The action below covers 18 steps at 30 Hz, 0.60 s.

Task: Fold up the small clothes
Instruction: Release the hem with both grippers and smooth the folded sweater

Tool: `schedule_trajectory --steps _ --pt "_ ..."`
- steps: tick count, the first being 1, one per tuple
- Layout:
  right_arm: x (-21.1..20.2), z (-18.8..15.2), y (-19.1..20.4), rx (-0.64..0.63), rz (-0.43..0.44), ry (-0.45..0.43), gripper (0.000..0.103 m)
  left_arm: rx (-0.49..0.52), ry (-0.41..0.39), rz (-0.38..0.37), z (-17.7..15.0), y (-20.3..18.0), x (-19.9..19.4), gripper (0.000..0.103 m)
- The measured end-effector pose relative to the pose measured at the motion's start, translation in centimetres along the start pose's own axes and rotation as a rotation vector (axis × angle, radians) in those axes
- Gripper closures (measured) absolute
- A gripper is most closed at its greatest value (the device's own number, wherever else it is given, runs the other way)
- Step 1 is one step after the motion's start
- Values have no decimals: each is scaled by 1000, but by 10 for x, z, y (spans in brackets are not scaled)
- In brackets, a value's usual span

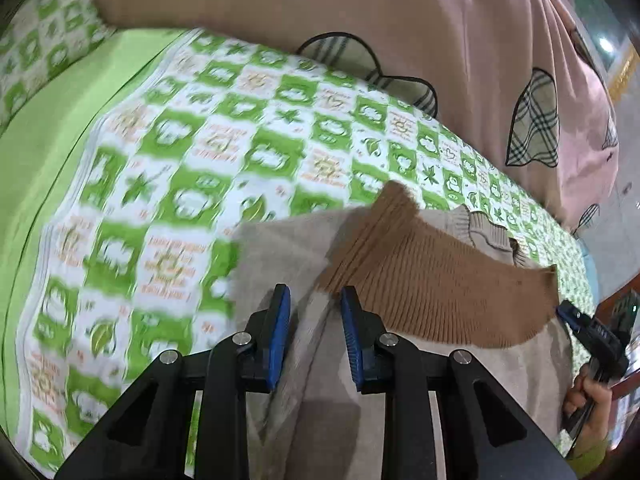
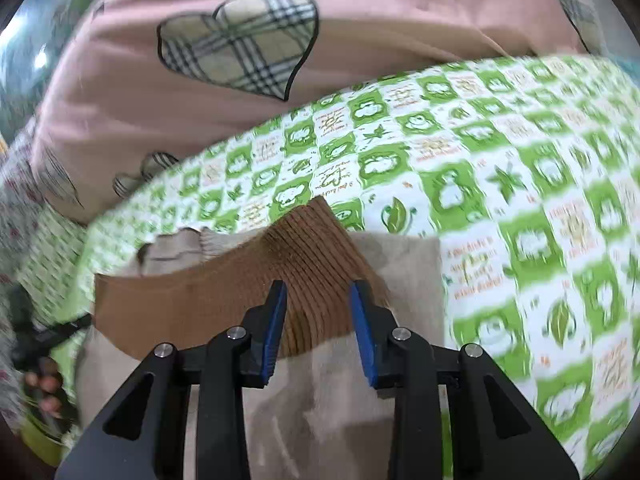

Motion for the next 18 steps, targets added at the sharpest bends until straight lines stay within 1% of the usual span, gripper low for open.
schedule_trajectory --steps 2,4,6,8,10,12,16,18 --pt "-18 -10 4 -7 6 -15 68 -4 -16 -7 -9 1 -12 77" --pt "-37 -24 10 -7 40 -29 68 20 -46 -15 -23 -8 -29 76" --pt "-52 -40 17 -15 72 -25 67 44 -69 -50 -40 -23 -50 75" --pt "-57 -57 27 -15 97 -11 65 67 -78 -104 -61 -40 -65 75" --pt "-62 -76 37 -22 128 18 63 86 -59 -123 -82 -51 -73 74" --pt "-66 -94 44 -37 130 42 63 89 -28 -148 -101 -58 -77 73" --pt "-69 -116 48 -12 151 70 63 66 21 -162 -132 -67 -82 73" --pt "-73 -123 48 0 139 70 63 45 35 -169 -145 -67 -86 70"
Point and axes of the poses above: each gripper's, at about its wrist camera, not at the fingertips, and x roughly the way its jaws point, y to its left, z to its top, the point moved 5 cm from there along x, roughly the way its jaws point, and after that the axes turned 2 degrees about -x, right-handed, at the moved point
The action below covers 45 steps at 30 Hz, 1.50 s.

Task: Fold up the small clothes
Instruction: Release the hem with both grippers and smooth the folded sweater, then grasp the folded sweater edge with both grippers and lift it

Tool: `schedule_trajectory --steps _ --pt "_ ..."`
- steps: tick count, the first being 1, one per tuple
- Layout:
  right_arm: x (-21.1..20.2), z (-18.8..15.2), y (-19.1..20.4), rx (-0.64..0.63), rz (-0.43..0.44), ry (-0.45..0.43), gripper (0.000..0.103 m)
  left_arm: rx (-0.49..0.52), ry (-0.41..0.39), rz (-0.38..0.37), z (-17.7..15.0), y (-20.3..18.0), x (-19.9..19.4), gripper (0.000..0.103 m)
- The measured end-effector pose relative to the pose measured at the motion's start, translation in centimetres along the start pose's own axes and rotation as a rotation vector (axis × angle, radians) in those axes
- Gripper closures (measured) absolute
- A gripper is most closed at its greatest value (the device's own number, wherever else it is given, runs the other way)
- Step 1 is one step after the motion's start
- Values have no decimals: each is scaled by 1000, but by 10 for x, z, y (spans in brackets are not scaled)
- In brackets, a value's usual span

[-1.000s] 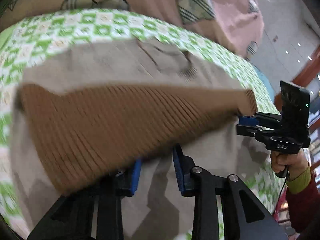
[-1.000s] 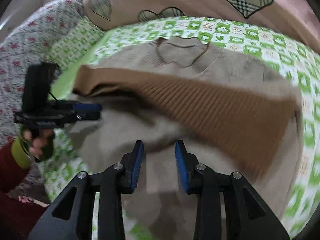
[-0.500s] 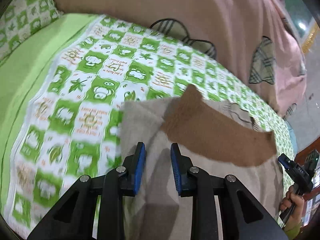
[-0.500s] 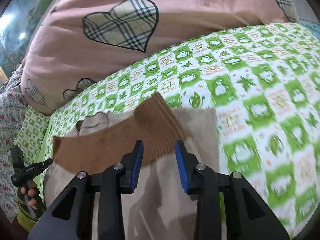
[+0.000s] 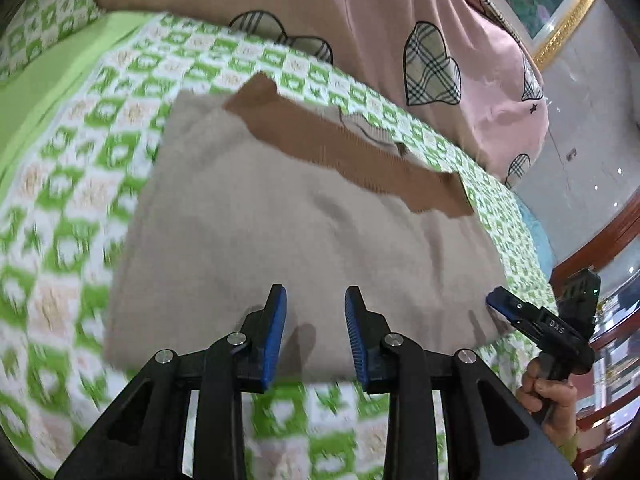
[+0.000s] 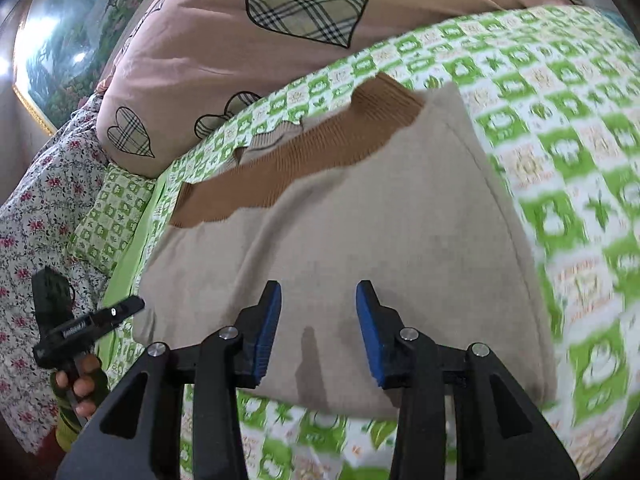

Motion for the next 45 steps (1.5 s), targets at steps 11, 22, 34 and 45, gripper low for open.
schedule_trajectory --steps 11,22,34,45 --pt "-37 -19 20 -16 -10 -15 52 -125 75 -8 -56 19 -3 52" --pt "-47 -30 38 -26 20 -18 49 -308 23 -41 -60 50 -14 40" --pt "-37 -27 51 -31 104 -3 46 -483 -70 -52 -49 83 -15 34" --pt "-18 -22 46 14 123 23 45 -449 -141 24 -5 82 16 43"
Point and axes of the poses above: each gripper's, at about its wrist camera, not at the fingertips, and x roughly the way its jaws point, y to its left, z to its top, the point moved 5 cm from there along x, roughly the way its jaws point, and after that the axes turned 2 degrees about -x, right-handed, at the moved point
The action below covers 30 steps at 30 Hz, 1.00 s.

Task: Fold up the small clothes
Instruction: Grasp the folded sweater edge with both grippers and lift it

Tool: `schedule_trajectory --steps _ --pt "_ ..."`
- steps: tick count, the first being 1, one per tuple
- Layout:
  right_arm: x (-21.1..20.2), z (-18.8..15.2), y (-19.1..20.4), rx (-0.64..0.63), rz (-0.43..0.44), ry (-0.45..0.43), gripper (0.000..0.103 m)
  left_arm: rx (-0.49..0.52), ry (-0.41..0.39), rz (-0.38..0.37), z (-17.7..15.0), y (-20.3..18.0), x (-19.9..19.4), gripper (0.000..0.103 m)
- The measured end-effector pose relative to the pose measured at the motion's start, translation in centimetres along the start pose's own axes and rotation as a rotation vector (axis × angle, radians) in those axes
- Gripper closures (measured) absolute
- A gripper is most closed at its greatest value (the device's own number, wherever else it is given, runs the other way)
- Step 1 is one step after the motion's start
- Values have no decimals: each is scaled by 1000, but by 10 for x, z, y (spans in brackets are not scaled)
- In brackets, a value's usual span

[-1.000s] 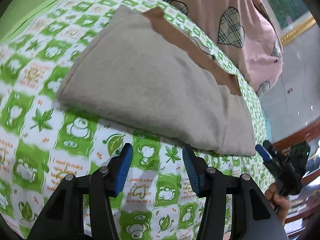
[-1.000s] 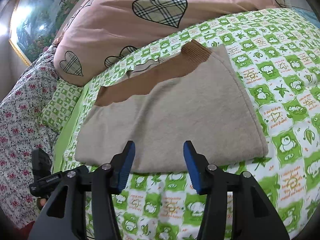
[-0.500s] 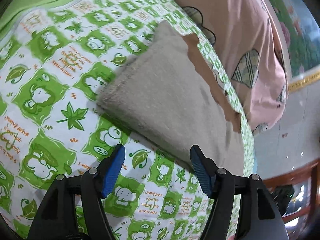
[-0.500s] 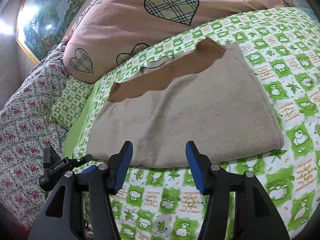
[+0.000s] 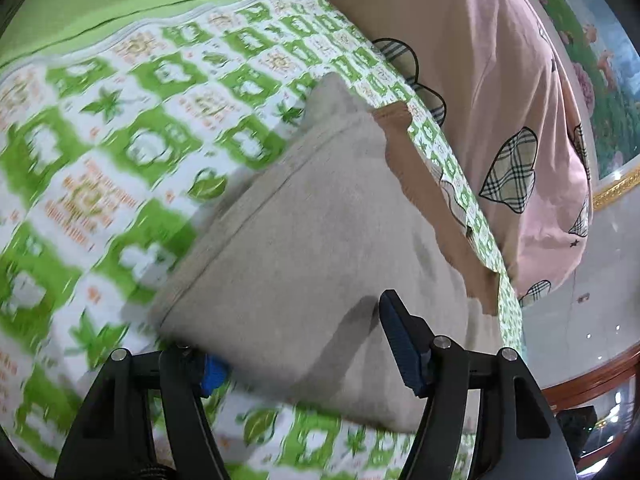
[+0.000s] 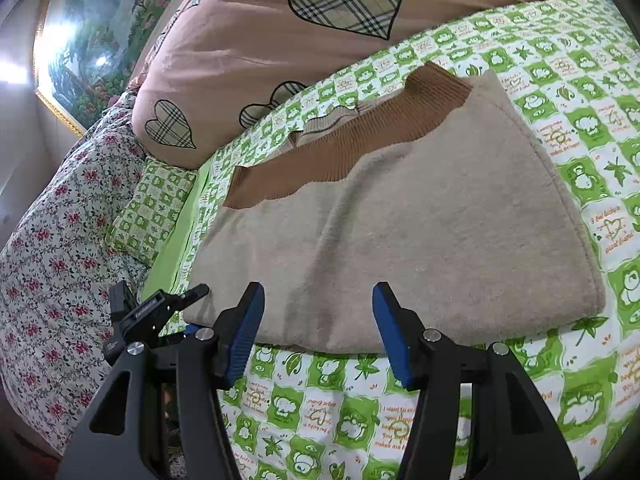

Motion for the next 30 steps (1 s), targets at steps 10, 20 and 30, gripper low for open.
schedule_trajectory --steps 10,20,30 --pt "8 33 -14 12 16 -14 45 212 -45 42 5 -52 -2 93" --pt "13 75 -31 18 85 20 45 547 -54 -31 -39 -161 -6 94" --pt "70 97 -16 39 222 147 37 722 29 1 -101 -183 39 94"
Point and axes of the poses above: each gripper's, at about its wrist camera, not at the fingertips, and x roughly the way its jaws point, y to its left, z to its top, the point moved 5 cm from there along x, roughly the way its jaws point, and after that the axes turned 2 degrees about -x, right-handed, at the moved point
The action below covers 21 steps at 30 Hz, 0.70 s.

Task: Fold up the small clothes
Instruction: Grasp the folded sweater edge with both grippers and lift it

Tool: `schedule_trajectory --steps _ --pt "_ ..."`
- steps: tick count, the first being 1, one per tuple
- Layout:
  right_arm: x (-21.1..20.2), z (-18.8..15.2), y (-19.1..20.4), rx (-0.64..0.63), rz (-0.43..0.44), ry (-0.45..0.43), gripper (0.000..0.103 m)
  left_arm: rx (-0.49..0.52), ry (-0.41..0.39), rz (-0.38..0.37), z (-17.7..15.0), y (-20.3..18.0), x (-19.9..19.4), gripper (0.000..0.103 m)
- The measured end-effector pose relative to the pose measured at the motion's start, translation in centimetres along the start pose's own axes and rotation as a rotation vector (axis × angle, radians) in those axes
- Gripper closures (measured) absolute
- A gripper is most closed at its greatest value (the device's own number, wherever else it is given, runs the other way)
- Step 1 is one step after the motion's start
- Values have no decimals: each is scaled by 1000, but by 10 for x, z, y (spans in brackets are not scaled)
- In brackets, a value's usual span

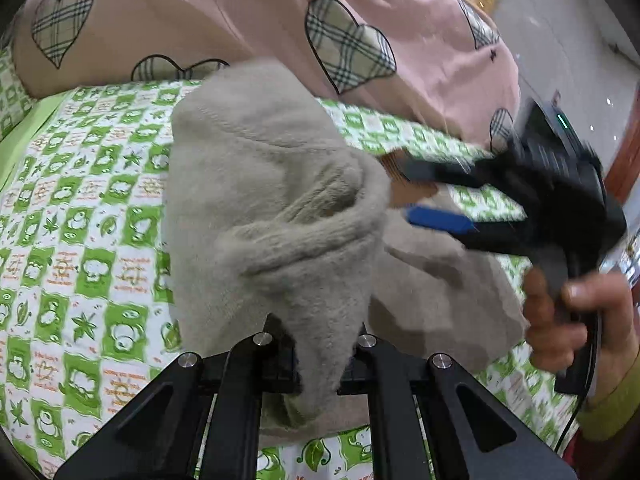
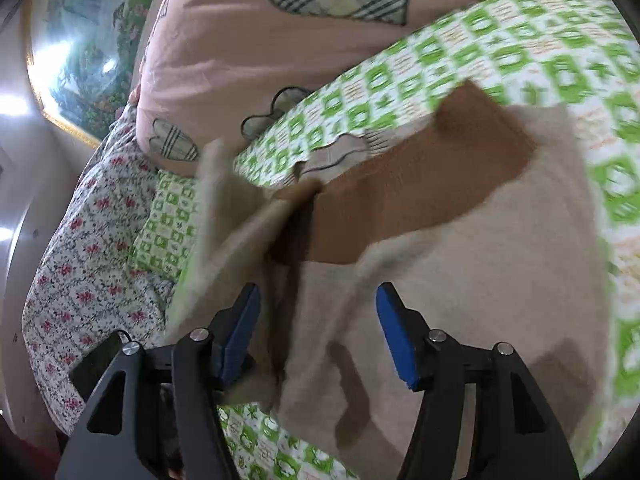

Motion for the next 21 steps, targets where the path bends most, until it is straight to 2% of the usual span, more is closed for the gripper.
schedule_trajectory --steps 3,8,9,10,11,13,17,21 --pt "30 5 8 13 56 61 31 7 11 -2 -7 -2 4 94" --pt "78 21 22 -15 58 129 31 5 23 -9 -10 -2 6 94" --pt "87 25 25 -32 41 131 36 9 26 -6 -8 -2 8 94" --pt "90 29 26 -47 24 127 65 17 28 -2 -7 -3 8 94" --pt "92 34 27 -59 7 125 80 28 26 2 -6 -5 5 94" --pt "84 43 34 -79 2 101 86 44 16 -9 0 -11 0 94" --pt "34 53 56 -214 -28 22 86 98 -12 -85 14 -49 -12 94" --pt "-25 59 34 -224 -93 -36 86 151 17 -166 14 -103 5 94"
Point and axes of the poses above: each gripper's, at about its wrist camera, not at the fingertips, and x roughly the way its jaws point, y to its left, z to its top, the point moved 5 cm from there along x, roughly the way its jaws point, and after that the axes turned 2 degrees about -x, right-handed, at the moved point
